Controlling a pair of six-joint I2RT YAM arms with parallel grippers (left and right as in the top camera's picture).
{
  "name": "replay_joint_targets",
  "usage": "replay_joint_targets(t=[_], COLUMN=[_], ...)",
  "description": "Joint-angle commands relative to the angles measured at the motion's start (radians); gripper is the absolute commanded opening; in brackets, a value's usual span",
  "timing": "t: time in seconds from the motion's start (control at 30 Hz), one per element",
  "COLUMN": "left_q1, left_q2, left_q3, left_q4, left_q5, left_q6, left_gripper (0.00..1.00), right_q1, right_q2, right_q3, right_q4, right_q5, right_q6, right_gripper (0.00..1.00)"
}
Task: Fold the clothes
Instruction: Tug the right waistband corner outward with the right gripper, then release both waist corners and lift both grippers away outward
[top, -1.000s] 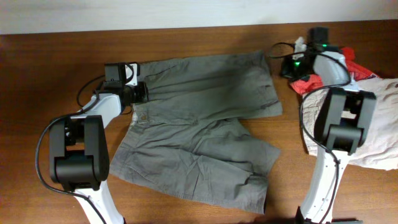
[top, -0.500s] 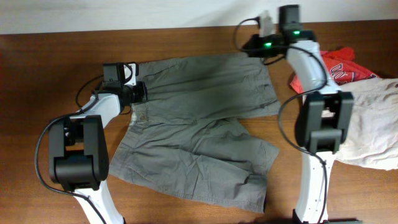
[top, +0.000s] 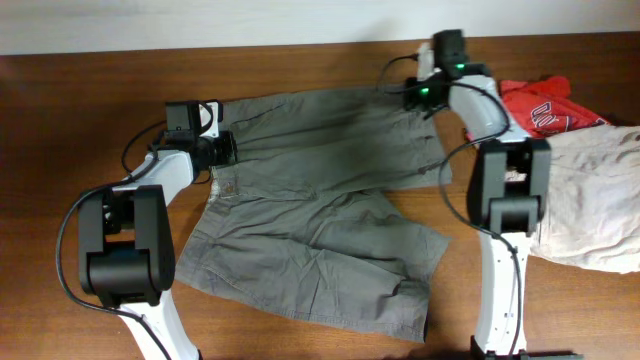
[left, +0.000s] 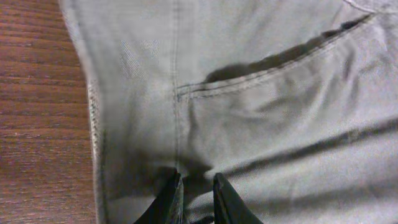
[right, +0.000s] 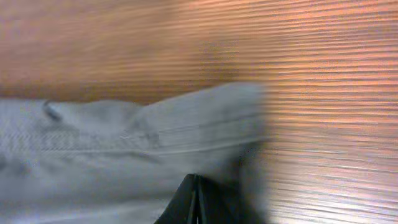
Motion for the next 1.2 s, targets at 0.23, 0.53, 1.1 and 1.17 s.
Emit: replay_joint_targets(t=[0.23, 0.53, 1.1, 1.17], left_q1=[0.026, 0.025, 0.026, 0.026], left_q2=[0.034, 0.034, 0.034, 0.034], left_q3=[-0.022, 0.014, 0.018, 0.018], left_q4=[-0.032, -0.031, -0.032, -0.032], left_q5=[-0.064, -0.012, -0.011, -0.011], left_q6=[0.012, 0.012, 0.011, 0.011], left_gripper=[0.18, 0.18, 0.18, 0.18], right_q1=[-0.212, -0.186, -0.028, -0.046], right_q2=[-0.026, -0.143, -0.137, -0.137], right_q3=[0.044, 0.143, -0.219, -0.258], right_q4=[-0.198, -0.533, -0.524, -0.507], right_q5=[-0.026, -0.332, -0.071, -0.064], right_q6=[-0.061, -0.079, -0.010, 0.002], right_gripper=[0.05, 0.04, 0.04, 0.04])
